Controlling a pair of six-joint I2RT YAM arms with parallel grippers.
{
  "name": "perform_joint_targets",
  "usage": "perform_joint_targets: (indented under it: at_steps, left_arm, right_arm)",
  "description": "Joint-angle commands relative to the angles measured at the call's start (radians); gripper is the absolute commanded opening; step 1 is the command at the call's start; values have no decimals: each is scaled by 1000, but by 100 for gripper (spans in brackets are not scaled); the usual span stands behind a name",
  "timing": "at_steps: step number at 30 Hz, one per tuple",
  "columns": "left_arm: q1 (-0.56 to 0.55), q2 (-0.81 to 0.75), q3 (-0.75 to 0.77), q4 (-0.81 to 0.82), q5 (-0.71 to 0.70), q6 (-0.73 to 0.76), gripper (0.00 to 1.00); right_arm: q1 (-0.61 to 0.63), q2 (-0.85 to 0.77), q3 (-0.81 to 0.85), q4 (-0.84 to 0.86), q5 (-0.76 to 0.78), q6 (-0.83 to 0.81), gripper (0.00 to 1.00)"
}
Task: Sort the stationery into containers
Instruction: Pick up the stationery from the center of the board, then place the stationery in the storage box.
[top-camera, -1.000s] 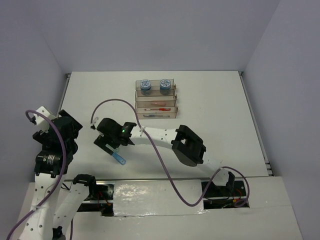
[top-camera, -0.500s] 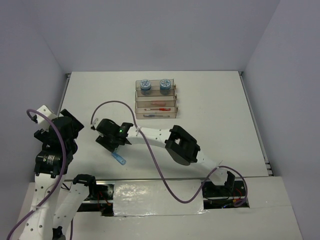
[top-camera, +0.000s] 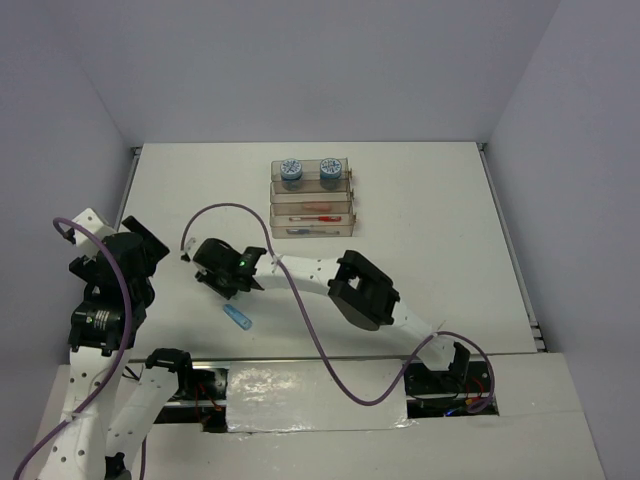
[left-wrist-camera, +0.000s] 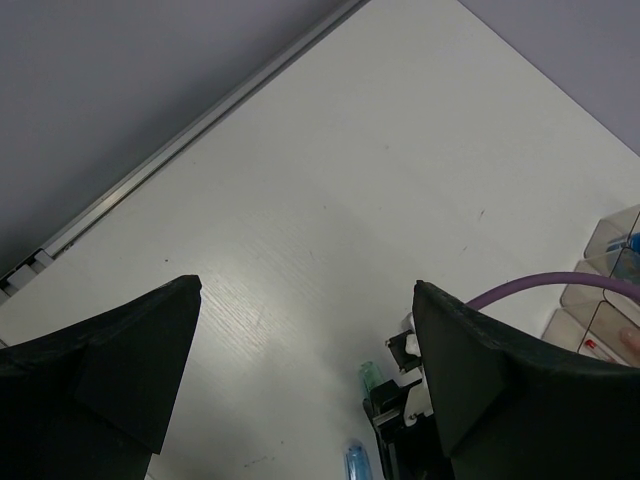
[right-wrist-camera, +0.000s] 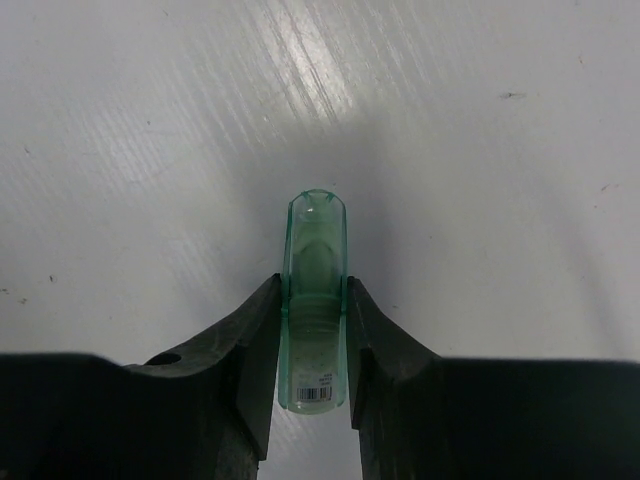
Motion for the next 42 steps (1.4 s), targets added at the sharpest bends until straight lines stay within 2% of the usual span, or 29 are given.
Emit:
perform_joint_targets:
  at_steps: [1, 4, 6, 11, 15, 17, 18, 23, 30, 33, 39, 42]
  left_arm:
    - [4, -4, 13, 38, 6, 30, 99]
    - [2, -7, 12, 40, 8, 34, 99]
    - [-1, -12, 9, 41, 5, 37, 99]
    - [-11, -10, 9, 46, 5, 40, 99]
    - [-13, -16, 7, 55, 16, 43, 99]
    - [-13, -16, 5, 58, 20, 46, 99]
    - [-14, -15, 5, 60, 25, 46, 99]
    - [-19, -1, 1, 72, 57, 64, 99]
    - [-25, -7, -2, 79, 77, 70, 99]
    - [-33, -15, -2, 81, 77, 73, 99]
    - [-34, -19, -2, 83, 85, 78, 99]
    - [-34, -21, -4, 86, 86, 81, 99]
  right_arm:
    - [-19, -90, -98, 92, -42, -63, 0]
    - [-32, -226, -237, 223, -126, -175, 0]
    - [-49, -317, -306, 252, -199, -243, 0]
    - [-136, -420, -316, 168, -257, -442, 0]
    - [-294, -472, -294, 131, -282, -531, 0]
    - [-334, -464, -277, 120, -251, -579, 0]
    - [-368, -455, -267, 110, -184, -635, 0]
    - [-430, -343, -106, -27, -93, -770, 0]
    - [-503, -204, -28, 34, -38, -792, 0]
    - [-529, -184, -32, 80, -79, -751, 6]
    - [-535, -162, -24, 137, -41, -763, 20]
    - [-542, -148, -7, 130, -36, -761, 33]
